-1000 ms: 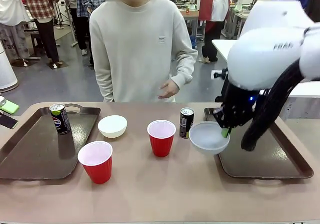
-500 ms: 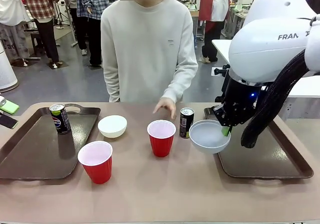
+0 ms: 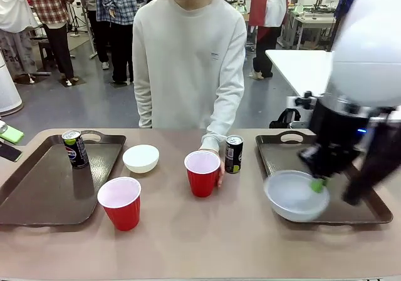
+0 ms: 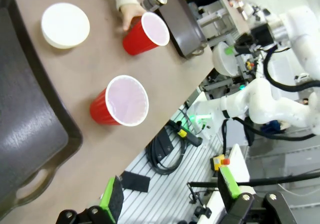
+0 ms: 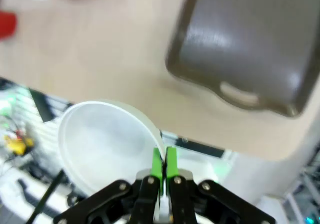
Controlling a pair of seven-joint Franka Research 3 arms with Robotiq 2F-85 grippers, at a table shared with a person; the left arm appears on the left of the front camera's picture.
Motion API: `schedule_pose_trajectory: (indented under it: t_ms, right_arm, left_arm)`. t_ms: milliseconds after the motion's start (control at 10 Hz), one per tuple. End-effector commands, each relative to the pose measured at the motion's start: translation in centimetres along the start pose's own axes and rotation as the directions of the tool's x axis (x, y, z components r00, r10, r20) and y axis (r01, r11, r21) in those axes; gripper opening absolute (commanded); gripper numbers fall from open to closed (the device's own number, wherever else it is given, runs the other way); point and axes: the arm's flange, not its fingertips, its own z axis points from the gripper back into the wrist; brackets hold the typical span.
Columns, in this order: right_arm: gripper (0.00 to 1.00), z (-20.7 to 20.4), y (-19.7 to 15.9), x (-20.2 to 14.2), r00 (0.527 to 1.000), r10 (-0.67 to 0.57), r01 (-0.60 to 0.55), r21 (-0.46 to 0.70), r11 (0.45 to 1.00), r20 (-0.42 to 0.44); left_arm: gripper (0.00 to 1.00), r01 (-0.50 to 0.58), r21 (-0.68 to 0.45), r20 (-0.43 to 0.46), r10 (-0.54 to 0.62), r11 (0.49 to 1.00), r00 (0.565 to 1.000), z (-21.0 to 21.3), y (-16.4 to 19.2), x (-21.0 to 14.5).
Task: Prepare tableware on both trays.
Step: Pick up a Picnic Bowl from the table and place it on a Handle tray.
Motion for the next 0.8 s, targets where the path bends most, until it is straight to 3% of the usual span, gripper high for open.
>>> schedule_pose_trajectory:
  t_ms: [0,500,700]
  right_arm:
    - [0.04,1.1,-1.6,-3.8,0.999,-0.027,0.027,-0.014,1.000,0.042]
    - [0.04,0.1,-2.7,-3.4,0.998,-0.050,0.050,0.002,0.999,0.025]
    - [0.04,1.9,-2.0,-3.8,0.997,-0.056,0.056,-0.006,0.998,0.044]
  left_arm:
    - [1.00,0.000,0.001,-0.001,0.000,1.000,1.000,-0.1,0.0,0.0]
    - [1.00,0.000,0.001,-0.001,0.000,1.000,1.000,-0.1,0.0,0.0]
    - [1.00,0.000,0.001,-0.001,0.000,1.000,1.000,-0.1,0.0,0.0]
